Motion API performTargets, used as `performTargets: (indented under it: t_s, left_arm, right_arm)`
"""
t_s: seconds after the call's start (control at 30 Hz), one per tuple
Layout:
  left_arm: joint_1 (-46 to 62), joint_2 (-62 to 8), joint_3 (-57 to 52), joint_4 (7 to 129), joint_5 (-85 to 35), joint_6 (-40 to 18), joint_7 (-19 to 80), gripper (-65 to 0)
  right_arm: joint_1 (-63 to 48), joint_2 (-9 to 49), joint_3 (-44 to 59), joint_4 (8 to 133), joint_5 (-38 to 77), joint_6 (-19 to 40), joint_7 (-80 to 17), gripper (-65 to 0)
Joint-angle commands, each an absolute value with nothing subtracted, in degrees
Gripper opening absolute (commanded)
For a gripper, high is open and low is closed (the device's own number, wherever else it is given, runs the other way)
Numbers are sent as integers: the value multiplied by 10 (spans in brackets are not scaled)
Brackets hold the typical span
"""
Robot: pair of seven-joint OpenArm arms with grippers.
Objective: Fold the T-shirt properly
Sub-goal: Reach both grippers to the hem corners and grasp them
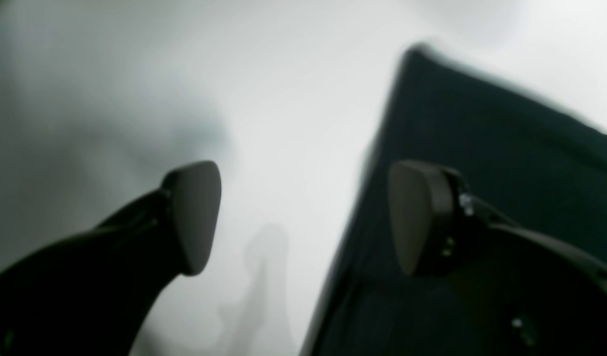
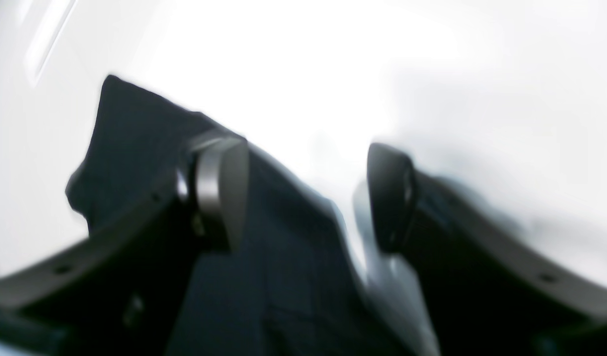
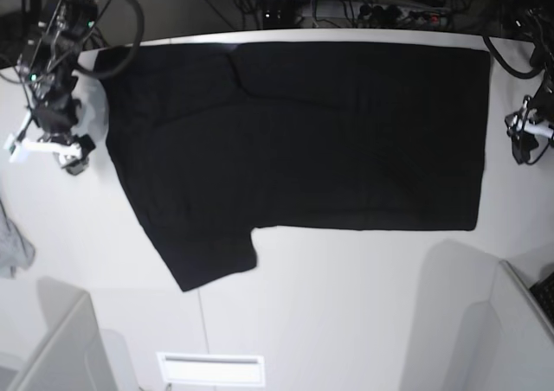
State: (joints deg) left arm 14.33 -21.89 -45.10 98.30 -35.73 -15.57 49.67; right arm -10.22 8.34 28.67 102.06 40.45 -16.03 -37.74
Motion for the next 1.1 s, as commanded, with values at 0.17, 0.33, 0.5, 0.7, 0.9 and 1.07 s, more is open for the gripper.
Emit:
performTargets:
  t_s: [0.17, 0.33, 0.5, 0.7, 0.9, 1.07]
  left_arm:
    - [65, -265, -385, 983, -332, -159, 484, -160]
    - [-15, -261, -320, 946, -185, -159, 484, -398]
    - [-72, -246, -282, 895, -120, -159, 484, -630]
    - [-103, -244, -274, 834, -122, -159, 487, -569]
    - [-100, -245, -279, 816, -122, -159, 487, -321]
    - [-100, -247, -280, 804, -122, -159, 487, -151]
  right_arm:
    - [10, 115, 254, 939, 410, -114, -389, -303]
    - [95, 138, 185, 828, 410, -106, -381, -308]
    - [188, 174, 58, 710, 410, -104, -321, -303]
    - [319, 182, -76, 524, 411, -96, -268, -290]
    - [434, 160, -167, 313, 411, 13, -213, -213]
    - [473, 138, -222, 214, 411, 54, -163, -213]
